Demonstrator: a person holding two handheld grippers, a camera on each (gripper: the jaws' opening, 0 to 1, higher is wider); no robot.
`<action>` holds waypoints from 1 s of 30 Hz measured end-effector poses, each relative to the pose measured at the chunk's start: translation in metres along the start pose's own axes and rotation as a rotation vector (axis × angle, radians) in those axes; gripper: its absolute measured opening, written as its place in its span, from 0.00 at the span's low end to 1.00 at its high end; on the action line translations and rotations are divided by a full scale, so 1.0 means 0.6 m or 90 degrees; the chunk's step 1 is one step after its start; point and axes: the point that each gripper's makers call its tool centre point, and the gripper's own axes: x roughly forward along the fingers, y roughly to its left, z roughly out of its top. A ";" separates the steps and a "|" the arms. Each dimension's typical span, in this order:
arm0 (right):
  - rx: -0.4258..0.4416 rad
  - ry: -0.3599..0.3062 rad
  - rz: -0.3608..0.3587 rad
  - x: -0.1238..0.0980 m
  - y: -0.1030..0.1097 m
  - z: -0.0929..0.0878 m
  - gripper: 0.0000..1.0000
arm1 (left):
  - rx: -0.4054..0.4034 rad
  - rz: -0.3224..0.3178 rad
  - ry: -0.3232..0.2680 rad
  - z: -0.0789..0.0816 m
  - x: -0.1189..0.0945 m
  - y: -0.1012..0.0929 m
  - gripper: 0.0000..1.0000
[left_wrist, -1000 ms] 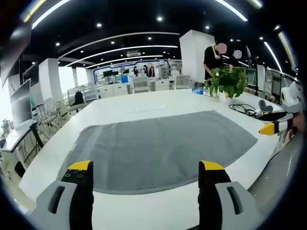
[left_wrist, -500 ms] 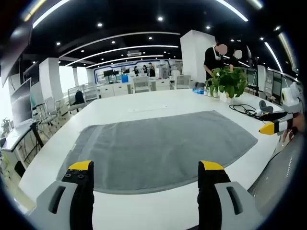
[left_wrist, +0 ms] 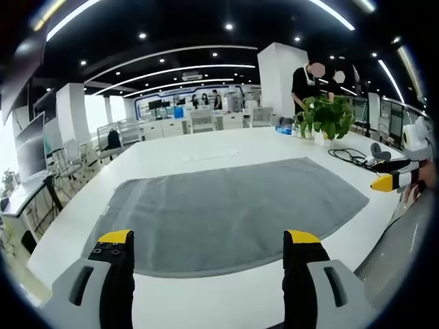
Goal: Fold the towel on the table until its edges align and the towel forms a compact rectangular stack.
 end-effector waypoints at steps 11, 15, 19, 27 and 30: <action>-0.003 0.001 0.001 0.000 -0.002 -0.001 0.93 | 0.006 -0.004 0.006 -0.002 0.001 -0.004 0.92; -0.002 -0.004 0.003 0.000 -0.001 0.002 0.94 | 0.007 -0.005 0.006 -0.002 0.000 -0.004 0.92; -0.007 -0.001 0.005 0.001 0.000 0.000 0.95 | 0.009 -0.005 0.007 -0.001 -0.001 -0.004 0.92; 0.000 -0.003 0.006 -0.002 0.002 0.002 0.97 | 0.012 -0.005 0.010 -0.001 -0.001 -0.004 0.92; 0.005 -0.005 0.005 -0.002 0.001 0.003 0.98 | 0.014 -0.008 0.011 -0.001 0.000 -0.005 0.92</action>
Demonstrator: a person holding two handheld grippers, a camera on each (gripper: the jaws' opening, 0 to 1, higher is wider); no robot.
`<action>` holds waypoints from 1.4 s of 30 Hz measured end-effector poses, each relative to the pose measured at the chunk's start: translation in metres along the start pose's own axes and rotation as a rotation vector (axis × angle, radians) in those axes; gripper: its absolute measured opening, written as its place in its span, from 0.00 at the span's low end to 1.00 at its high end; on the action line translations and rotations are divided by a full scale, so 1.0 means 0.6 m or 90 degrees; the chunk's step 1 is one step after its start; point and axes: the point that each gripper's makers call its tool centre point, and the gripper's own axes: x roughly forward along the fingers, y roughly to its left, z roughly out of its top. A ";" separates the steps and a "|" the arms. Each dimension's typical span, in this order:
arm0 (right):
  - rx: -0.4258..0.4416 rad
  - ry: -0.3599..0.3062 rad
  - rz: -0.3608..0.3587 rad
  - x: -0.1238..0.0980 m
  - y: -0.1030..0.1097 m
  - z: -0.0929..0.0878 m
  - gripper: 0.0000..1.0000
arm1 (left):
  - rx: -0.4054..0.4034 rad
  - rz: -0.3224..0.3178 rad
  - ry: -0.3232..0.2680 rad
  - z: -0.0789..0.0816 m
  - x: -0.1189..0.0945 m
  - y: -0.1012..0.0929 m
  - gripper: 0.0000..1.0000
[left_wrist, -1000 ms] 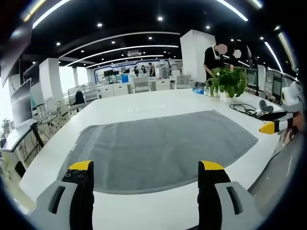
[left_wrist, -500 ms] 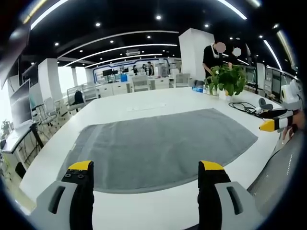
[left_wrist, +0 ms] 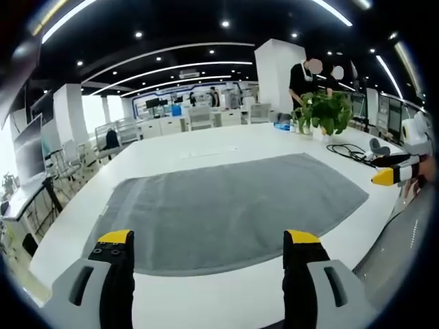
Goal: Fold the towel on the table until its edges align and the towel forms a compact rectangular stack.
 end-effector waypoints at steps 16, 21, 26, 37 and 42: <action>-0.004 -0.020 0.002 -0.011 -0.017 0.022 0.93 | 0.045 -0.014 0.035 0.001 -0.003 -0.012 0.89; 0.013 -0.046 0.024 -0.009 -0.028 0.039 0.93 | 0.055 -0.035 0.044 0.006 -0.003 -0.028 0.82; -0.023 -0.064 0.020 -0.011 -0.045 0.054 0.95 | 0.088 -0.052 0.037 0.029 -0.006 -0.041 0.74; -0.086 -0.087 0.001 -0.017 -0.089 0.091 0.95 | 0.176 -0.108 0.013 0.063 0.013 -0.083 0.72; -0.096 -0.087 -0.001 -0.021 -0.107 0.099 0.93 | 0.211 -0.154 0.005 0.079 0.027 -0.116 0.74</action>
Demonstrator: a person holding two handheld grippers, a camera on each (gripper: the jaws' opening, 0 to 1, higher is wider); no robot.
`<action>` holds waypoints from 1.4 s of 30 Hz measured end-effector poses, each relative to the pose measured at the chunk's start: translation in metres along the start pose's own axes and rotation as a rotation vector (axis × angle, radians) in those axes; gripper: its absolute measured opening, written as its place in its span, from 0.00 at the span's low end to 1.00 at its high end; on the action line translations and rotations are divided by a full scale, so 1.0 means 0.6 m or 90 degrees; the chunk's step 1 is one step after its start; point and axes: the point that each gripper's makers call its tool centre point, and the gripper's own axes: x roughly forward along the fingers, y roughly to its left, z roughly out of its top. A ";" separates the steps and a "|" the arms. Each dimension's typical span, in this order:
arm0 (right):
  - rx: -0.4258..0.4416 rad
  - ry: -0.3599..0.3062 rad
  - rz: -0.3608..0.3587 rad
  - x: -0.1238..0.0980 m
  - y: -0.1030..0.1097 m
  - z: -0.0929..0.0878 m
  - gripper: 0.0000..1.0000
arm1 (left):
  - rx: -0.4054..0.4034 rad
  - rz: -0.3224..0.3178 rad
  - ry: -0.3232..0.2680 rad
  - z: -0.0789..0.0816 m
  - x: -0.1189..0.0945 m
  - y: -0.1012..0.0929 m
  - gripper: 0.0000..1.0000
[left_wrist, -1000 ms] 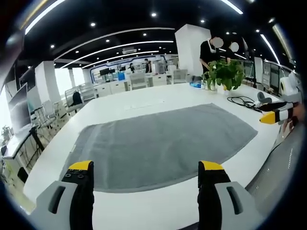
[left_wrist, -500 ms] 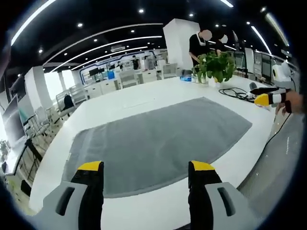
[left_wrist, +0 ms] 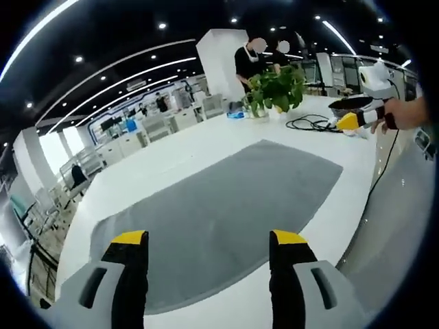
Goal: Fold the towel on the table until its edges align and the towel forms a compact rectangular stack.
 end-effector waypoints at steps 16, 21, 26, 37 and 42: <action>-0.018 -0.012 -0.032 -0.035 -0.095 0.040 0.89 | 0.002 -0.111 -0.043 0.096 0.039 -0.086 0.68; -0.015 -0.023 -0.048 -0.043 -0.129 0.055 0.89 | 0.027 -0.146 -0.046 0.121 0.055 -0.117 0.66; -0.022 -0.018 -0.050 -0.041 -0.152 0.066 0.88 | 0.049 -0.178 -0.051 0.142 0.072 -0.152 0.66; -0.037 0.004 -0.050 -0.024 -0.207 0.078 0.85 | 0.054 -0.262 -0.062 0.187 0.103 -0.248 0.64; -0.029 0.017 -0.040 0.000 -0.213 0.074 0.84 | 0.066 -0.296 -0.064 0.204 0.115 -0.284 0.63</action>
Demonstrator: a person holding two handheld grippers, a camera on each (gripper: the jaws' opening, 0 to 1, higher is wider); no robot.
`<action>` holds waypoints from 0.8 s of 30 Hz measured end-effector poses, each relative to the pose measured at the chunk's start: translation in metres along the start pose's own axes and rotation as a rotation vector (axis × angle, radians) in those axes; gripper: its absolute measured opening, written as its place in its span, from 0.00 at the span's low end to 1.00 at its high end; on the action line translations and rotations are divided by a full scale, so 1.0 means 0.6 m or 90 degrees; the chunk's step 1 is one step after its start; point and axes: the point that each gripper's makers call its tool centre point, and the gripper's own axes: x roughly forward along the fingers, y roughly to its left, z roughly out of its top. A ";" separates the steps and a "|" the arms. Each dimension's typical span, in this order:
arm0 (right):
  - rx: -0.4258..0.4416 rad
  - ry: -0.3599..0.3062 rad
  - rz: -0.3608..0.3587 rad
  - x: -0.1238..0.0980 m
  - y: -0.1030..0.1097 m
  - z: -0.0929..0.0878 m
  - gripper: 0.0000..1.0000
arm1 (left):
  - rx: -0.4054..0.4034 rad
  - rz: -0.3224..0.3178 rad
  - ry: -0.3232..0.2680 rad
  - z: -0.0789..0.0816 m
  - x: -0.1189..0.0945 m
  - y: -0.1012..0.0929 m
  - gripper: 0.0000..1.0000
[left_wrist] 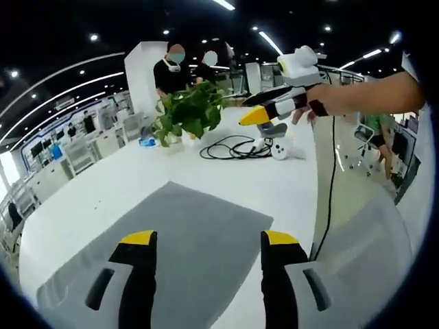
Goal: Fold the towel on the table until its edges align and the towel forms a compact rectangular stack.
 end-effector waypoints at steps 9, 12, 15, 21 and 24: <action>0.000 0.016 0.025 0.063 0.000 -0.006 0.78 | 0.036 -0.049 0.003 0.018 0.047 -0.029 0.60; 0.003 0.023 0.035 0.083 0.001 -0.012 0.75 | 0.038 -0.074 0.012 0.015 0.066 -0.043 0.59; -0.002 0.033 0.049 0.106 0.004 -0.021 0.73 | 0.050 -0.094 0.019 0.014 0.079 -0.056 0.57; 0.005 0.052 0.072 0.147 0.008 -0.038 0.69 | 0.051 -0.116 0.030 0.012 0.104 -0.070 0.55; 0.006 0.065 0.086 0.173 0.010 -0.049 0.67 | 0.051 -0.126 0.037 0.005 0.116 -0.078 0.54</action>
